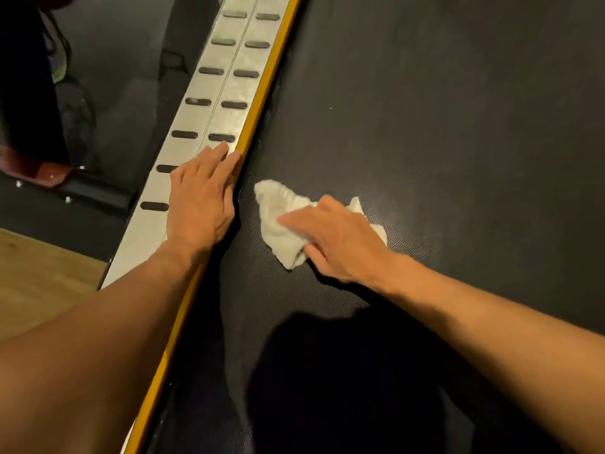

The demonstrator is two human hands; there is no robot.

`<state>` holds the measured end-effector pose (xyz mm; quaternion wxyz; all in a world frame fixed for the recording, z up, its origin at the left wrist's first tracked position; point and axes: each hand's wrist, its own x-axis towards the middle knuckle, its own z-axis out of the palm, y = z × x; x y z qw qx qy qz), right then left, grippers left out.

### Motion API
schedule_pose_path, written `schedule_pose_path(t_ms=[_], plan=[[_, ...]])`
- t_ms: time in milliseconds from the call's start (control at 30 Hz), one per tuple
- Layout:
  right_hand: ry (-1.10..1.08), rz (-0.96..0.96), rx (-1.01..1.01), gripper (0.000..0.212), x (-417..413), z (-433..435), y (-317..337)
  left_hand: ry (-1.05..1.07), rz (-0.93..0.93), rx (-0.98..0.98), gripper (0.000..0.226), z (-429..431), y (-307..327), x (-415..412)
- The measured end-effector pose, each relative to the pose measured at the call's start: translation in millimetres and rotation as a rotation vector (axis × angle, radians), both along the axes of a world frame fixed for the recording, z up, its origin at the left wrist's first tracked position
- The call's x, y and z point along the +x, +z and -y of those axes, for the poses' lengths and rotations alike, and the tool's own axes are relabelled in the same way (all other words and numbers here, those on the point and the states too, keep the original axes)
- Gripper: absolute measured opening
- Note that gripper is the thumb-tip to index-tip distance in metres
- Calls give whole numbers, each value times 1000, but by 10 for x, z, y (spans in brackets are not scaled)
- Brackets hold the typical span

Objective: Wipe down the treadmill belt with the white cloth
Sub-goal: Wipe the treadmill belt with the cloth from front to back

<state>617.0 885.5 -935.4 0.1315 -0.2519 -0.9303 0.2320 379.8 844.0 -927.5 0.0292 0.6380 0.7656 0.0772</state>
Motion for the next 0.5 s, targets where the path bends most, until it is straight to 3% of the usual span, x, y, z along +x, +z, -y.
schedule_pose_path(t_ms=[67, 133, 300, 367, 500], plan=[[213, 8, 17, 45, 146, 145, 9, -11, 5, 10, 47, -11, 8, -40], [242, 5, 34, 45, 249, 51, 54, -12, 17, 25, 47, -56, 30, -72], [-347, -35, 26, 48, 462, -493, 51, -25, -20, 11, 45, -78, 51, -41], [-438, 10, 16, 48, 546, -420, -7, -39, -60, -6, 47, -94, 71, -18], [-193, -30, -33, 49, 626, 297, -58, -11, -103, -72, 53, -112, 110, 52]])
